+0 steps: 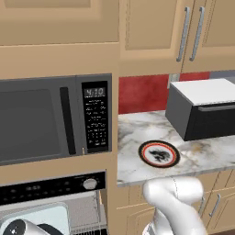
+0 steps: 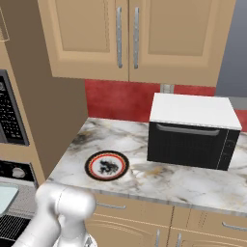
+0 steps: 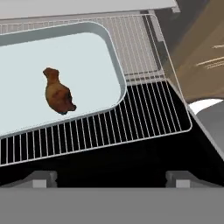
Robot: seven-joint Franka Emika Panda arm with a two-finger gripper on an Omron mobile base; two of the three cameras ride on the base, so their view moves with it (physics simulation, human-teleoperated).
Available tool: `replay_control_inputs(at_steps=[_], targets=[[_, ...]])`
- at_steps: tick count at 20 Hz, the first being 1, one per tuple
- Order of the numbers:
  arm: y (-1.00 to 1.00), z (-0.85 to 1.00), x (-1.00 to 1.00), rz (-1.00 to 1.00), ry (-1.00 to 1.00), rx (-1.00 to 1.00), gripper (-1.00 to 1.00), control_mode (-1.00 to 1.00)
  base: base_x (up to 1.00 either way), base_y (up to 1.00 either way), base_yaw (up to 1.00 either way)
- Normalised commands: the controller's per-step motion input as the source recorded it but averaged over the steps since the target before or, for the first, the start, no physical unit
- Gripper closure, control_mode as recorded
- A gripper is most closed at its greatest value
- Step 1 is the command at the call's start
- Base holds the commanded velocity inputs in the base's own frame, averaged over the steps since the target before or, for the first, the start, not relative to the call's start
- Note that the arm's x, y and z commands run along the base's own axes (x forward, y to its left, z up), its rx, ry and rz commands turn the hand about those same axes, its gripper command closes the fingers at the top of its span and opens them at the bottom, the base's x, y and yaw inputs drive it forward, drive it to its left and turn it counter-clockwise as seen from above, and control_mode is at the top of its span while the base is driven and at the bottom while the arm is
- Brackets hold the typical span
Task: Place the chicken drumstick on the bottom rack of the oven.
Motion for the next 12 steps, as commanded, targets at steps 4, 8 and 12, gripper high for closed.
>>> replay_control_inputs(at_steps=[4,8,12], targets=[[-0.98,1.0,-0.4,0.0,0.14,0.51,-1.0,-1.0,0.0,0.0,0.0],[-0.65,0.92,-0.17,0.07,0.2,0.25,-1.0,-1.0,0.0,0.0,0.0],[-0.08,0.72,0.0,0.0,0.26,-0.14,-1.0,-1.0,0.0,0.0,0.0]])
